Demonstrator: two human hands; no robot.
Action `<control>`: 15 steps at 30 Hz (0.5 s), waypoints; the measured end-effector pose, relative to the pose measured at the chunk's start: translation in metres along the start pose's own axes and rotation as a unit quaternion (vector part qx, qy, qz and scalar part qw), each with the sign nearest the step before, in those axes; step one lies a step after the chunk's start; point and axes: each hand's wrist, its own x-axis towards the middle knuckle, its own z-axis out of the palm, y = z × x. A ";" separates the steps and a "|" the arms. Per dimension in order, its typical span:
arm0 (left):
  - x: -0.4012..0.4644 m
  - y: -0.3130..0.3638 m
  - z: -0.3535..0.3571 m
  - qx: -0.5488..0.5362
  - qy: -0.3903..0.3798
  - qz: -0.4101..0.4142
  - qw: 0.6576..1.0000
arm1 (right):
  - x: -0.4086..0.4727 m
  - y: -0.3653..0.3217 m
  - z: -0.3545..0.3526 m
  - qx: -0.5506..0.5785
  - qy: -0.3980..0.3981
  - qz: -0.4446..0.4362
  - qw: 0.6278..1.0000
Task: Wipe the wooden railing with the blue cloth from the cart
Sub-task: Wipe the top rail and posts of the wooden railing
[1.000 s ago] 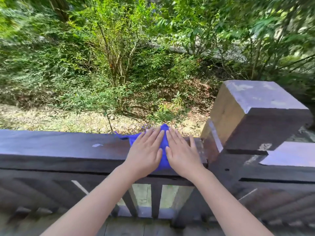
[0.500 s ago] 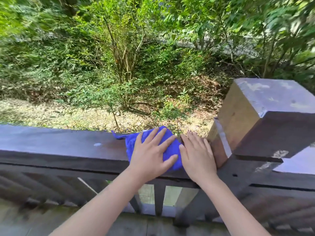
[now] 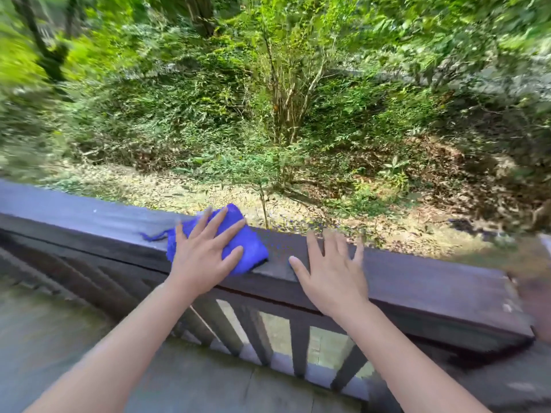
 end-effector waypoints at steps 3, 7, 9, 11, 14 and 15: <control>0.009 -0.060 -0.004 0.004 -0.006 -0.081 0.997 | 0.015 -0.041 0.008 -0.001 -0.002 -0.009 1.000; 0.022 -0.081 -0.004 -0.028 -0.037 -0.227 0.973 | 0.031 -0.091 0.018 0.002 -0.005 -0.011 1.000; 0.020 -0.070 -0.001 -0.033 -0.047 -0.214 0.975 | 0.037 -0.111 0.022 0.009 0.005 -0.004 1.000; 0.011 -0.066 0.003 -0.032 -0.038 -0.136 0.989 | 0.041 -0.124 0.024 0.000 0.029 0.007 1.000; 0.000 -0.094 -0.003 -0.028 0.001 0.000 1.000 | 0.044 -0.134 0.028 -0.025 0.057 0.018 0.998; 0.000 -0.109 -0.005 -0.022 0.013 0.035 0.999 | 0.046 -0.138 0.029 -0.029 0.056 0.020 0.998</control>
